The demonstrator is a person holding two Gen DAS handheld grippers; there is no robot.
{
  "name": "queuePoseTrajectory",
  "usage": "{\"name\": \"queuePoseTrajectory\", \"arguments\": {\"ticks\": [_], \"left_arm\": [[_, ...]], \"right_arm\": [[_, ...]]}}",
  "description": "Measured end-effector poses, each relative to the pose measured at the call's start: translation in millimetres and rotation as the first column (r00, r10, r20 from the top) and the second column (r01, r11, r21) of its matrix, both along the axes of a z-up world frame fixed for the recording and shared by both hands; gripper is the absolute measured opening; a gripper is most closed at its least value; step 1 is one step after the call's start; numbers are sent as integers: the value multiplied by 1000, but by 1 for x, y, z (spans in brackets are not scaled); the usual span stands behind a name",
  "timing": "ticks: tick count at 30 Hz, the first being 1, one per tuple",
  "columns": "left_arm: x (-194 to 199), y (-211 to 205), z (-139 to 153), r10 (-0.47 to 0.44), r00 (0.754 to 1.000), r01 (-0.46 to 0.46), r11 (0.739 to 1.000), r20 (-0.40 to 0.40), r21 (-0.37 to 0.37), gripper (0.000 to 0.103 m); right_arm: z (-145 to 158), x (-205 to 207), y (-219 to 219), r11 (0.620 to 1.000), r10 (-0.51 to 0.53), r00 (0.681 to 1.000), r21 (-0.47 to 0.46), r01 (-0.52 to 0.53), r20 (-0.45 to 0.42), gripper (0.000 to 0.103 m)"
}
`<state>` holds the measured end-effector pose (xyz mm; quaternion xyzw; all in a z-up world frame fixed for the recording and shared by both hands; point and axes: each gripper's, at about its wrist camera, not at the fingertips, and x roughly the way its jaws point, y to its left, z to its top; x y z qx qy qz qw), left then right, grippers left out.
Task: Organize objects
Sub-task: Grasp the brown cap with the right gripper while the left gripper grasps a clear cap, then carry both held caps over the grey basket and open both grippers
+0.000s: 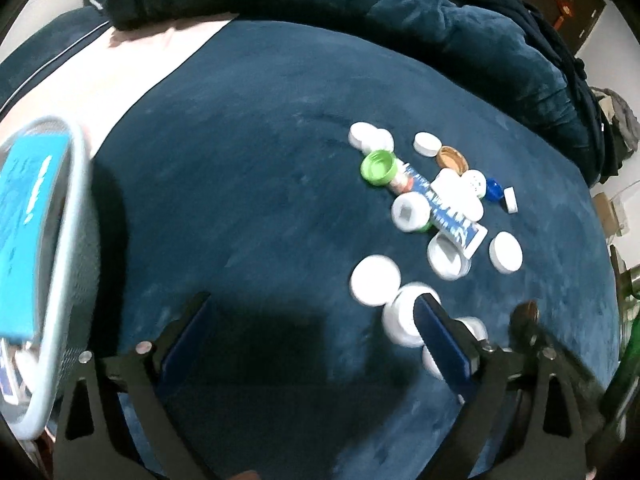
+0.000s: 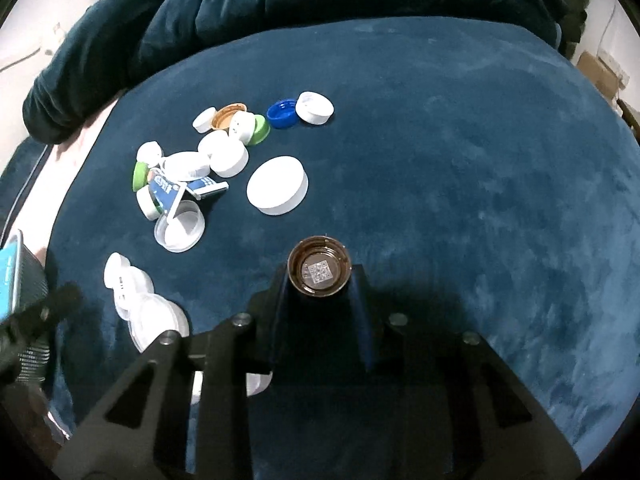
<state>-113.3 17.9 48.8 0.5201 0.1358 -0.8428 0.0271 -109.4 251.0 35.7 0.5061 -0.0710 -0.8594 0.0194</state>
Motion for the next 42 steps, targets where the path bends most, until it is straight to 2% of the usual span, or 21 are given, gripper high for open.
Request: {"name": "queuePoseTrajectory", "arguments": {"ticks": [6, 9, 10, 11, 16, 26, 33, 42], "left_arm": [[-28, 22, -18, -26, 998, 28, 999, 50, -37, 87], [-29, 23, -27, -36, 997, 37, 999, 64, -9, 61], [-27, 24, -27, -41, 997, 43, 999, 66, -32, 40], [-25, 23, -29, -46, 997, 49, 998, 67, -41, 31], [-15, 10, -22, -40, 998, 39, 999, 51, 17, 31], [34, -18, 29, -54, 998, 54, 998, -28, -16, 31], [79, -59, 71, -15, 995, 6, 996, -100, -86, 31], [135, -136, 85, 140, 982, -151, 986, -130, -76, 31]], "right_arm": [[-4, -1, -1, 1000, 0, 1000, -8, 0, 8, 30], [-4, -1, -1, 1000, 6, 1000, -7, -6, 8, 31], [-4, -1, -1, 1000, 8, 1000, -6, -8, 7, 31], [-4, -2, 0, 1000, 9, 1000, -6, -9, 7, 31], [-1, 3, 0, 1000, 11, 1000, -1, -11, -2, 30], [37, 32, -23, 995, 55, 995, -83, -62, -78, 30], [71, 52, -82, 978, 189, 971, -60, -200, -146, 30], [89, 69, -166, 929, 348, 921, -64, -363, -177, 30]]}}
